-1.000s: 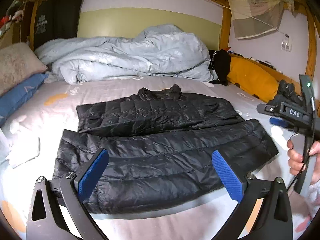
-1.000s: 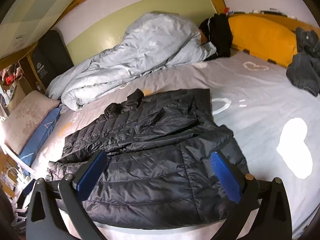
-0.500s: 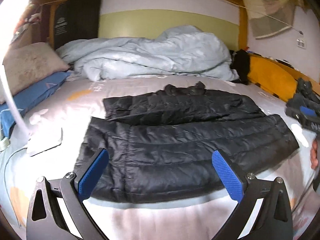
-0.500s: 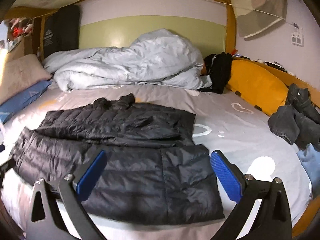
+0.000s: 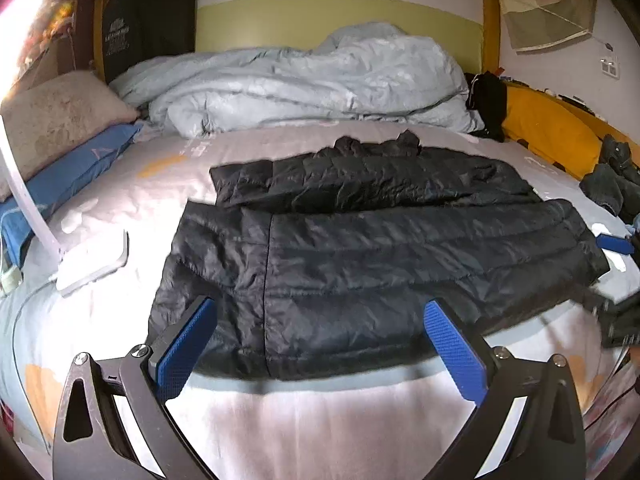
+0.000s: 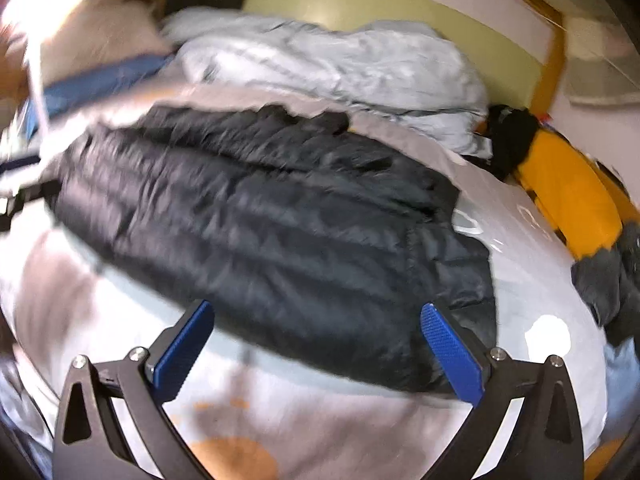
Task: Fold large clothes
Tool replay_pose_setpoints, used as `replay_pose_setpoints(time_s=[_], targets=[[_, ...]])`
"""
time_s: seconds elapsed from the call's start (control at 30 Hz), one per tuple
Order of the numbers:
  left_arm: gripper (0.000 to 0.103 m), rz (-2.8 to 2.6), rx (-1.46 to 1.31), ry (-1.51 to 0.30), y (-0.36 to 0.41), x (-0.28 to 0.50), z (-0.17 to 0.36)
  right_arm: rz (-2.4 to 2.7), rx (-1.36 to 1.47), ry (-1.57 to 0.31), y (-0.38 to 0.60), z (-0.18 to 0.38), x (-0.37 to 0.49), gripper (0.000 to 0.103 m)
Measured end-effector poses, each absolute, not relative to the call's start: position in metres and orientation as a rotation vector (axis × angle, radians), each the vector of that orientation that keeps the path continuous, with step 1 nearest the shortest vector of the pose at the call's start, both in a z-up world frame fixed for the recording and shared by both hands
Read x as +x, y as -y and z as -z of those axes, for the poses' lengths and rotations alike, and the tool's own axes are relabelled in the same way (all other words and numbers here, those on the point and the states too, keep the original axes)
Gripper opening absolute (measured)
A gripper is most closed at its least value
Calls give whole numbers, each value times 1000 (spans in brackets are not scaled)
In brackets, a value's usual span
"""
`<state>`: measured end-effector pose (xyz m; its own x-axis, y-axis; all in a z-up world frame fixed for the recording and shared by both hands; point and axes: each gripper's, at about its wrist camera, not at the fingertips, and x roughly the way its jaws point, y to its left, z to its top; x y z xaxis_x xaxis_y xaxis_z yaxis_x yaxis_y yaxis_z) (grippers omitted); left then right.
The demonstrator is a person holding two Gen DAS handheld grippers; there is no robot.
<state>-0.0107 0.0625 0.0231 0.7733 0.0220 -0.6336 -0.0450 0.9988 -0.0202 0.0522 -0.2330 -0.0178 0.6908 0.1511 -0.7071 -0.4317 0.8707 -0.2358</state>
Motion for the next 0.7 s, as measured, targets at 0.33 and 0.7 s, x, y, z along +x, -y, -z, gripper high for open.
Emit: replay_pose_setpoints(time_s=[0.33, 0.7], targets=[[103, -25, 98, -817, -55, 4, 7, -384, -595, -769, 209, 54, 37, 103], [103, -22, 353, -830, -17, 10, 38, -157, -642, -736, 216, 61, 73, 103]])
